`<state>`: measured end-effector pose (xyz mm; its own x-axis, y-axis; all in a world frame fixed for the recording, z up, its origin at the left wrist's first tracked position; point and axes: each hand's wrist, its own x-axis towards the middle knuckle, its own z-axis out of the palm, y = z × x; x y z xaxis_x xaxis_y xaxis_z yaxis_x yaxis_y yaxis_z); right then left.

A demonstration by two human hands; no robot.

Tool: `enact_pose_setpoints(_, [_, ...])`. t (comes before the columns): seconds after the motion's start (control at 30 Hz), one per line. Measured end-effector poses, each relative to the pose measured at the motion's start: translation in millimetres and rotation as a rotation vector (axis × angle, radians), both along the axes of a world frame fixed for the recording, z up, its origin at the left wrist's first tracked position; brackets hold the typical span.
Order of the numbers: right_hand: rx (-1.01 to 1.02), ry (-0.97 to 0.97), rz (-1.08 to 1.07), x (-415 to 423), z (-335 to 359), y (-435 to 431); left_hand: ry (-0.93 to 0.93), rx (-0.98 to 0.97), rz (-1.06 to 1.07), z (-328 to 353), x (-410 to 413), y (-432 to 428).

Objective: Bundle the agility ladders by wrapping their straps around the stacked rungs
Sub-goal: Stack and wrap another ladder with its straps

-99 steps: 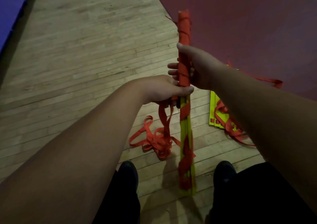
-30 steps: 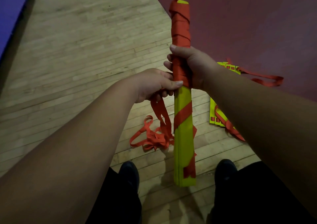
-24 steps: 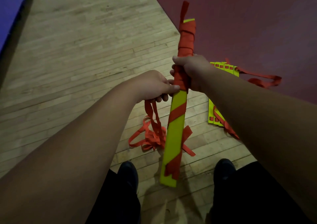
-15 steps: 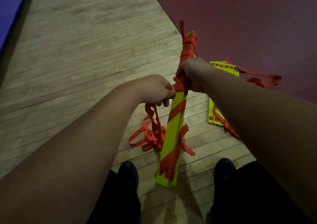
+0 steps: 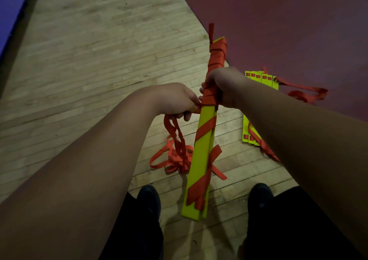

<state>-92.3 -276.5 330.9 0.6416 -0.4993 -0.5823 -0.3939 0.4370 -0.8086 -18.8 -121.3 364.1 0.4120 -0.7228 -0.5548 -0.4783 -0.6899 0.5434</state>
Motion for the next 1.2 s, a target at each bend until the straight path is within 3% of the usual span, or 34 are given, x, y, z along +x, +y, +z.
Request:
enact_pose_setpoints(0.3, [0.049,-0.064,0.004,0,2,3,0.000,0.077,-0.032,6,6,5])
enact_pose_setpoints(0.6, [-0.011,-0.063,0.043,2,3,5,-0.062,0.021,0.167,2,7,-3])
enact_pose_setpoints(0.87, [-0.133,0.073,0.037,8,0,5,-0.006,0.054,0.196,12,-7,-11])
enact_pose_setpoints(1.03, [-0.171,0.120,0.067,9,3,5,-0.307,0.134,0.029,-5,-21,-16])
enact_pose_setpoints(1.2, [-0.254,0.041,0.203,1,3,3,-0.219,0.063,0.144,-6,-15,-13])
